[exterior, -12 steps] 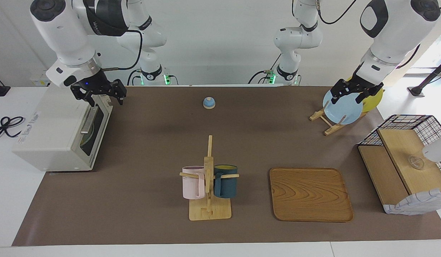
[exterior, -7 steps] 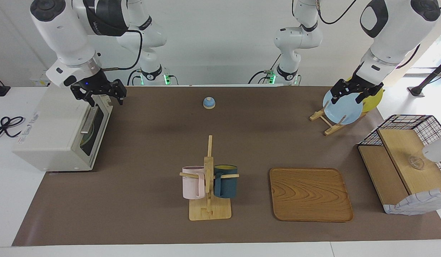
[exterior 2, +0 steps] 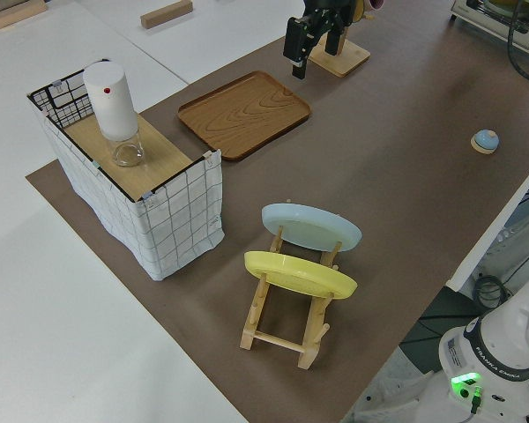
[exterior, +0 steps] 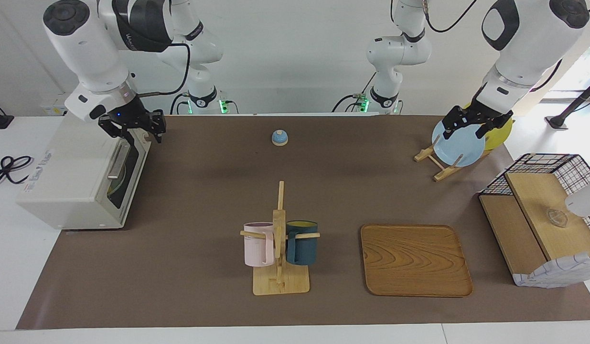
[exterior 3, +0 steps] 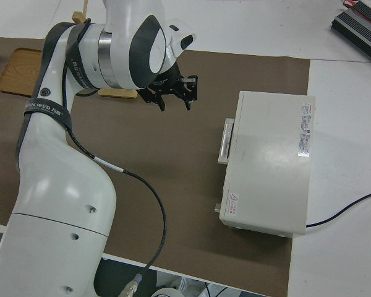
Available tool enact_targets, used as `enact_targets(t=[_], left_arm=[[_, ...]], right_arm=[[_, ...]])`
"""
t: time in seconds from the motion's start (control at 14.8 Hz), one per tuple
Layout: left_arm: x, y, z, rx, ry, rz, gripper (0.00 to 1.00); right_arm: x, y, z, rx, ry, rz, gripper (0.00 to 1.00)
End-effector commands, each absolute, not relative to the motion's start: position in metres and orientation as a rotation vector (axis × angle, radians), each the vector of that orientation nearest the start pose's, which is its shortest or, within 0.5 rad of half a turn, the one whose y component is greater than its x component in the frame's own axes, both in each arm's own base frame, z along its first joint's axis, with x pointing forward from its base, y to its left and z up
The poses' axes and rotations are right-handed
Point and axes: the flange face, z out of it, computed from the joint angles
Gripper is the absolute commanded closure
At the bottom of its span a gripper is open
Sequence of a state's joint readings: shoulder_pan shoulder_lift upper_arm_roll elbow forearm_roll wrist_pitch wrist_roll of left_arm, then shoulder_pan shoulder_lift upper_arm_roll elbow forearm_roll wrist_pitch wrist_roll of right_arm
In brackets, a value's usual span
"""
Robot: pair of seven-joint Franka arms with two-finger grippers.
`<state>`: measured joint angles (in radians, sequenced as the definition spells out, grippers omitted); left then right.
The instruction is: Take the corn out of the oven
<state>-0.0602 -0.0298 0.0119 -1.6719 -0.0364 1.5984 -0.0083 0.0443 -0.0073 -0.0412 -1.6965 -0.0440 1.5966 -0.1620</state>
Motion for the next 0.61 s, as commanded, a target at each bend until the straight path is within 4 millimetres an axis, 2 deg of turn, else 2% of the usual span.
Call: enact_targets(t=[0.0,0.27,0.54], left_arm=[[0.54,-0.027,0.601,-3.153,0.069,0.073,0.0],[0.539,-0.027,0.601,-3.153,0.069,0.071,0.0],[0.54,-0.027,0.601,-3.153,0.069,0.073,0.0]], right_arm=[[0.538,-0.032,0.557,-3.137,-0.285,0.115,1.0],[0.531,-0.061,0.525,-3.163,-0.216,0.14,1.0],[0.525,-0.096,0.504,-3.2,-0.215,0.146,1.0]])
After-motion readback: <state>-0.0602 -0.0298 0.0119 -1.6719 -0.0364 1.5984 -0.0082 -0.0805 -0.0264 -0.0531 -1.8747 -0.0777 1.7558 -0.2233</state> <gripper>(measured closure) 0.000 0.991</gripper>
